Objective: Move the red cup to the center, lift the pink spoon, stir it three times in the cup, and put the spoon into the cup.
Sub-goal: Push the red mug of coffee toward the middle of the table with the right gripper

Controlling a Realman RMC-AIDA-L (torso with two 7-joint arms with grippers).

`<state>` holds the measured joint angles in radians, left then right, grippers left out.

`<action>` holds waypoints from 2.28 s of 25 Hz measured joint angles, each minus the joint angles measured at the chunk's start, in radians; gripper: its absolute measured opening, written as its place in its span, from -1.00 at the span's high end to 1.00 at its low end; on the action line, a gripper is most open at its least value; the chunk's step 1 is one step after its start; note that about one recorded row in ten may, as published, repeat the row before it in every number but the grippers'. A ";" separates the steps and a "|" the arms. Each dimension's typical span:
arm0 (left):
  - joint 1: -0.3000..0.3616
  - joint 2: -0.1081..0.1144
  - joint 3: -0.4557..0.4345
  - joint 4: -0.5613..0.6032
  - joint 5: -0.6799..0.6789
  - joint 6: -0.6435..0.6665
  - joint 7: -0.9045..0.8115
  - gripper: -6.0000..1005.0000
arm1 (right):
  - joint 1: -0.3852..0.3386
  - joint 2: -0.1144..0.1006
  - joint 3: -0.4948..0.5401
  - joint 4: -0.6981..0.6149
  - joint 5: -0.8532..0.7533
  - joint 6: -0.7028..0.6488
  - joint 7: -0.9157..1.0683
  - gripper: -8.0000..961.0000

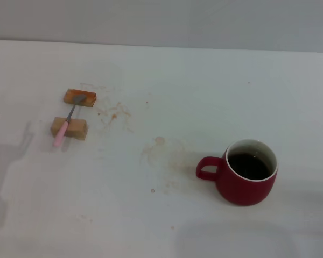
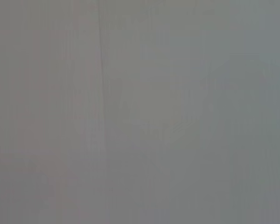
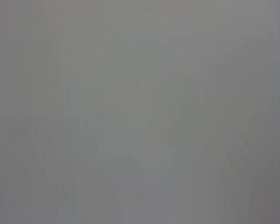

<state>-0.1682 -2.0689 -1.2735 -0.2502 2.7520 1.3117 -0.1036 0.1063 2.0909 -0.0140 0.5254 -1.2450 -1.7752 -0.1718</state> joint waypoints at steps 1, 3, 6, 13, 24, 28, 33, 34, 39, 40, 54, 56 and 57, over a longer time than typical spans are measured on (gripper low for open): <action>0.001 0.000 0.000 0.000 0.000 -0.002 0.000 -0.72 | -0.004 0.000 -0.001 0.008 0.000 0.000 0.000 0.98; 0.002 0.000 0.000 0.000 0.000 -0.005 0.000 -0.72 | -0.011 0.000 -0.006 0.021 0.000 0.000 -0.001 0.98; 0.003 0.000 0.000 0.000 0.000 -0.006 0.000 -0.72 | -0.022 0.001 -0.016 0.047 -0.001 0.000 -0.007 0.98; -0.007 0.000 0.000 0.005 0.000 -0.015 0.000 -0.72 | -0.028 0.001 -0.055 0.095 0.004 0.011 -0.009 0.98; -0.033 0.000 0.000 0.006 0.000 -0.062 -0.001 -0.72 | -0.003 0.002 -0.129 0.175 -0.002 0.132 -0.064 0.98; -0.038 0.001 0.000 0.006 0.000 -0.065 0.000 -0.72 | 0.009 0.002 -0.136 0.202 -0.003 0.160 -0.123 0.98; -0.043 0.001 0.000 0.006 0.000 -0.069 0.000 -0.72 | 0.024 0.002 -0.143 0.220 -0.008 0.215 -0.126 0.98; -0.043 0.001 0.000 0.006 0.000 -0.069 0.000 -0.72 | 0.025 0.001 -0.143 0.223 -0.010 0.225 -0.127 0.98; -0.044 0.001 0.000 0.006 -0.002 -0.069 0.000 -0.72 | 0.039 0.002 -0.149 0.238 -0.018 0.267 -0.126 0.98; -0.044 0.001 0.000 0.006 -0.002 -0.068 0.000 -0.72 | 0.043 0.002 -0.153 0.241 -0.018 0.273 -0.126 0.98; -0.043 0.001 -0.001 0.006 -0.002 -0.062 0.001 -0.72 | 0.092 0.001 -0.154 0.253 -0.056 0.328 -0.118 0.98; -0.043 0.001 -0.001 0.006 -0.002 -0.062 0.001 -0.72 | 0.101 0.001 -0.151 0.254 -0.058 0.342 -0.118 0.98; -0.043 0.001 -0.002 0.006 -0.002 -0.062 0.001 -0.72 | 0.106 0.001 -0.150 0.254 -0.058 0.348 -0.118 0.98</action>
<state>-0.2116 -2.0678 -1.2753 -0.2438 2.7503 1.2501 -0.1027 0.2118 2.0923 -0.1640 0.7793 -1.3030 -1.4268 -0.2895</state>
